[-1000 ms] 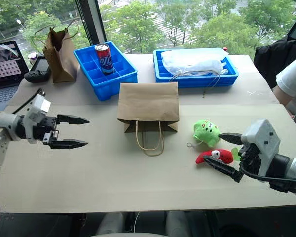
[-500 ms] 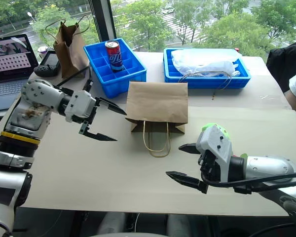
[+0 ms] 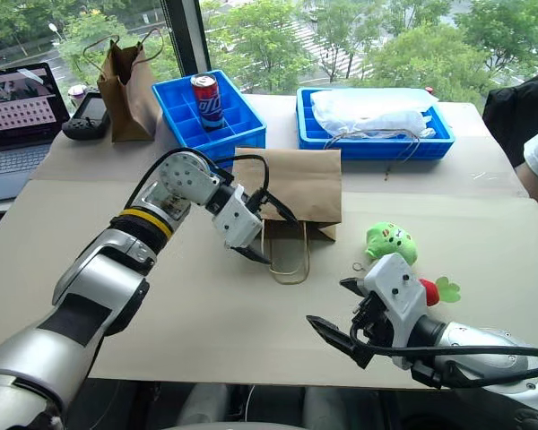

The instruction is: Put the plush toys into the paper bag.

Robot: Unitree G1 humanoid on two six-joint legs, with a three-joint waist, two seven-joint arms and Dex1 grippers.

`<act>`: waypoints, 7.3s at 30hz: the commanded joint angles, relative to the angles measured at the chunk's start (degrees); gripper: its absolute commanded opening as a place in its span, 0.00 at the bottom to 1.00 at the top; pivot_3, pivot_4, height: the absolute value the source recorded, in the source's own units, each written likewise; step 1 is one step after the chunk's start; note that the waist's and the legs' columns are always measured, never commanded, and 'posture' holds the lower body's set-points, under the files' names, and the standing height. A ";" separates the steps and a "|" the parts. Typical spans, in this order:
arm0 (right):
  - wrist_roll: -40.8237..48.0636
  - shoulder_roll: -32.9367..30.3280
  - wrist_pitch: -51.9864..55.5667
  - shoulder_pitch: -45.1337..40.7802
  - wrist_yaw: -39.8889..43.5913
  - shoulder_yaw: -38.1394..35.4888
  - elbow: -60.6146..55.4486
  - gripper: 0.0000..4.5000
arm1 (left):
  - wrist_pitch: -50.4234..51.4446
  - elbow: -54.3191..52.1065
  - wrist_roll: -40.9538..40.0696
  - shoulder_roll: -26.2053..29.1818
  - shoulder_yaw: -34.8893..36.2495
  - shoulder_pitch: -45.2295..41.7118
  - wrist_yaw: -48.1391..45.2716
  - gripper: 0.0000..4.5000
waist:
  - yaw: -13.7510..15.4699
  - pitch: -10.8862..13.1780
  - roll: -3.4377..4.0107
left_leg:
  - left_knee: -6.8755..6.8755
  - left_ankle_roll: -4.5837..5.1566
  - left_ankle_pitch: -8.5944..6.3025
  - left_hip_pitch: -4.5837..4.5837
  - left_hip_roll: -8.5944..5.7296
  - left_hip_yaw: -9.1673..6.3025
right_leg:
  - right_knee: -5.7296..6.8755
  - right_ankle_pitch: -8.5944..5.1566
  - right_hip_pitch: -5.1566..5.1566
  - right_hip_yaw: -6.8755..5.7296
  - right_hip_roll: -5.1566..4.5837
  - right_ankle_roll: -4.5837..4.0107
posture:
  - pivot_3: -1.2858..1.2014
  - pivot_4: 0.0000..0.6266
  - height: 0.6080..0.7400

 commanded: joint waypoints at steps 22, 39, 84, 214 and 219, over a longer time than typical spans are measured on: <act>-6.19 -6.91 -15.48 12.21 -4.56 -0.04 -1.33 1.00 | -11.34 7.01 -5.91 9.10 -2.95 -3.79 -8.81 0.85 | -0.53 -0.04 0.07 | 0.20 0.02 0.00 0.04 0.06 -0.12 | 0.02 -0.01 0.10 0.48 0.31 0.05 | 0.52 0.24 0.88; -6.97 -9.33 -21.10 18.28 -7.90 -0.28 -1.33 1.00 | -15.26 10.47 20.14 2.68 -4.87 -6.35 21.67 0.61 | -0.52 -0.04 0.06 | 0.28 0.11 -0.06 0.00 -0.08 -0.30 | -0.05 -0.14 0.34 1.70 0.78 0.33 | 0.52 0.24 0.88; -52.45 41.65 -13.51 -23.86 -0.37 34.74 40.55 0.02 | 37.13 -42.20 -13.54 2.61 7.98 12.99 -1.42 0.00 | -0.99 -0.26 0.46 | 0.38 0.16 -0.06 0.08 0.03 -0.27 | 0.16 -0.22 0.35 3.52 1.82 0.44 | 0.52 0.24 0.88; -44.08 34.66 14.12 -41.88 18.44 19.77 29.02 0.00 | 75.67 -45.64 -18.86 -0.22 12.93 14.37 15.63 0.00 | -1.72 -0.42 0.87 | 0.26 0.68 -0.03 0.01 -0.83 -0.70 | 0.08 -0.48 0.52 4.90 1.74 1.10 | 0.52 0.24 0.88; -45.34 39.06 7.43 -42.70 19.83 21.21 36.20 0.00 | 76.30 -45.04 -19.39 0.21 13.94 12.54 15.03 0.00 | -1.29 -0.43 0.89 | 0.25 0.69 -0.03 -0.08 -0.88 -0.70 | 0.07 -0.48 0.43 4.86 1.71 1.10 | 0.52 0.24 0.88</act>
